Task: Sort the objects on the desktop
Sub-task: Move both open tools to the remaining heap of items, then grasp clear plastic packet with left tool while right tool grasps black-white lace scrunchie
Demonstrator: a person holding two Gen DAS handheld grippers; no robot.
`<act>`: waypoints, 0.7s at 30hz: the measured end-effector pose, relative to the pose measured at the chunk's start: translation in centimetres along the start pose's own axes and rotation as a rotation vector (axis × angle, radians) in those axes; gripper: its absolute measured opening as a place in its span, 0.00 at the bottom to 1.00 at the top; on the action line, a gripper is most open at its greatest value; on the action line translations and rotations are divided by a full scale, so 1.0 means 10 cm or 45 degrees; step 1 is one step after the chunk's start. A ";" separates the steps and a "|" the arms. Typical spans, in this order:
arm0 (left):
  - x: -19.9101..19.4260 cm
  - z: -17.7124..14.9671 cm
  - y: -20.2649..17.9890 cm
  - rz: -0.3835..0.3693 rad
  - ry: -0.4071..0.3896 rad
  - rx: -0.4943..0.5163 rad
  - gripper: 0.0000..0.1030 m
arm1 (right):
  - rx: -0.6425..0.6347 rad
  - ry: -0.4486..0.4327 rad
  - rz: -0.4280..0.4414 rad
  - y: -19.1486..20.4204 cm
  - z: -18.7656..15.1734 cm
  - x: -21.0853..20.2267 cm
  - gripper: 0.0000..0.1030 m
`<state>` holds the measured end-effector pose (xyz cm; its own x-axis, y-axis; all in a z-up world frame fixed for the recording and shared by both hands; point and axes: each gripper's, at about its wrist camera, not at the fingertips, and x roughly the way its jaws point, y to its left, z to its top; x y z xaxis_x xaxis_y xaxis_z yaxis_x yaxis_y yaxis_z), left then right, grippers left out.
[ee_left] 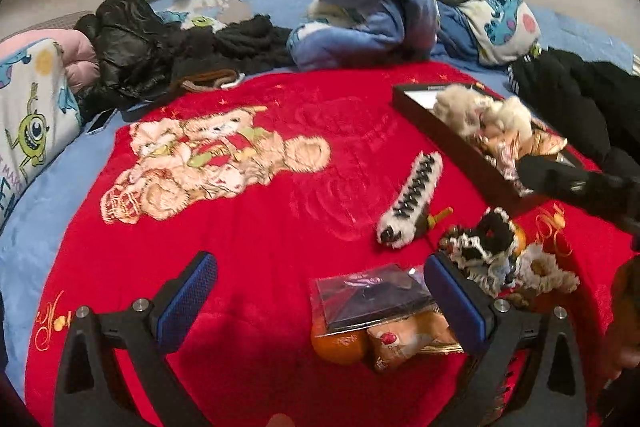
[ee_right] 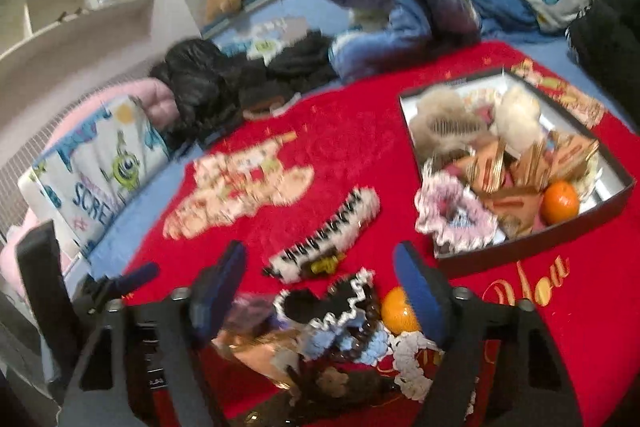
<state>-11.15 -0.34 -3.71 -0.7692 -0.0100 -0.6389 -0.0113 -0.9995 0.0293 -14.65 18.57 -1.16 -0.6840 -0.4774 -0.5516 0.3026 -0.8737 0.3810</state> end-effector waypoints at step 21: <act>0.44 -0.08 0.06 -0.192 0.167 -0.124 0.84 | 0.137 0.248 0.005 -0.22 -0.11 0.45 0.27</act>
<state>-13.99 -1.00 -7.11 -0.6736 0.1428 -0.7252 -0.0533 -0.9880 -0.1450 -17.66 18.27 -5.30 -0.5388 -0.4993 -0.6786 0.2254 -0.8615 0.4550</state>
